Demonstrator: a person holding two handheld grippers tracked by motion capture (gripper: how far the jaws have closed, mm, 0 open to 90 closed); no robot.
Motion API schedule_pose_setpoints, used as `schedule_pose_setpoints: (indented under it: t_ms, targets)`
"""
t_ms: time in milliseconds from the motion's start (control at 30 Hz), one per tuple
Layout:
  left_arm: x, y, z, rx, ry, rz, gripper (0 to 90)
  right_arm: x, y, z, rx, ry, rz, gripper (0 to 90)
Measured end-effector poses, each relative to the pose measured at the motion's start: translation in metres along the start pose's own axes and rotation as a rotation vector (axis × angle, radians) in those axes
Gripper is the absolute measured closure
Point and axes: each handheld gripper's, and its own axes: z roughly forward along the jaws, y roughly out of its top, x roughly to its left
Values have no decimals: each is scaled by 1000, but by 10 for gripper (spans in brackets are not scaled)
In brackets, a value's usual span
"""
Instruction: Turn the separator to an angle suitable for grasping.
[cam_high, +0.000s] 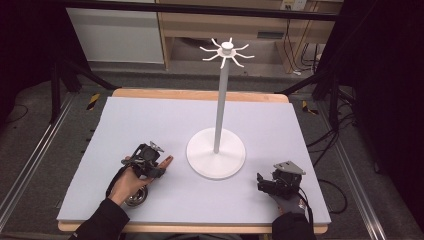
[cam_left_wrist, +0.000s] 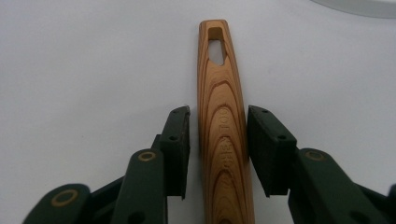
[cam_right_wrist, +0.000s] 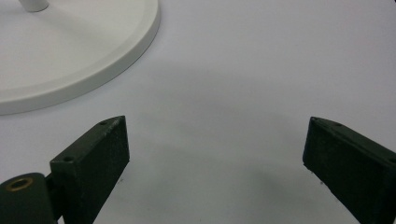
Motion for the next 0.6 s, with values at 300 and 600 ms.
schedule_pose_setpoints:
  t_ms: [300, 600]
  targets:
    - [1, 5, 0, 31, -13, -12, 662, -1, 0, 1, 5, 3, 1, 75]
    - [3, 5, 0, 24, -27, -16, 667, 0, 0, 1, 7, 4, 4, 75]
